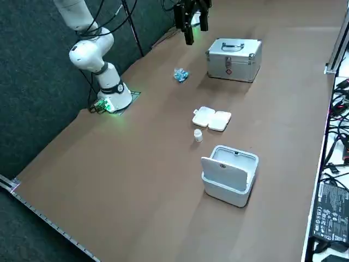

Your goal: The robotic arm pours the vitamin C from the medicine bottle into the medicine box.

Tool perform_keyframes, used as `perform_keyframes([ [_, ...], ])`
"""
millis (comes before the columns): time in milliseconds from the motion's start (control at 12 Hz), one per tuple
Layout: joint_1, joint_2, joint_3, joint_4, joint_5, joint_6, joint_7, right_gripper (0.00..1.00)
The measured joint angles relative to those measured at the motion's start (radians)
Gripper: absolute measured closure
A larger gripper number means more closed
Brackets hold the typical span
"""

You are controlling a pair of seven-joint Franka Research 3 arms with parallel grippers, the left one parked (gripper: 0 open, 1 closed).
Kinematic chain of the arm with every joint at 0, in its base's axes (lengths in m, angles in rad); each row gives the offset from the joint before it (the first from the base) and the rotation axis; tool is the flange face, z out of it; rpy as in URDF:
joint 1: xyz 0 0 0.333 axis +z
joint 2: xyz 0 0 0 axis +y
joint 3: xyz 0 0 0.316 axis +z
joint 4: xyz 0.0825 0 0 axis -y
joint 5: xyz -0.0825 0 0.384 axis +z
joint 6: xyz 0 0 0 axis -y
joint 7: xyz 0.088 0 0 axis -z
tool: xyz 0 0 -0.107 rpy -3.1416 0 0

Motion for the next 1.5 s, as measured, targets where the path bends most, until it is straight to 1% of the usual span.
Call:
perform_keyframes([
  [667, 0.002, 0.006, 0.009, -0.001, 0.001, -0.002, -0.002, 0.0],
  [1000, 0.002, 0.006, 0.007, -0.004, 0.014, -0.009, -0.01, 0.0],
  [1083, 0.002, 0.006, 0.002, -0.006, 0.025, -0.012, -0.033, 0.0],
  [1250, 0.002, 0.006, -0.019, -0.01, 0.051, -0.014, -0.101, 0.0],
  [1333, 0.001, 0.007, -0.049, -0.014, 0.086, -0.015, -0.164, 0.0],
  [1500, 0.0, 0.007, -0.07, -0.017, 0.097, -0.015, -0.235, 0.0],
])
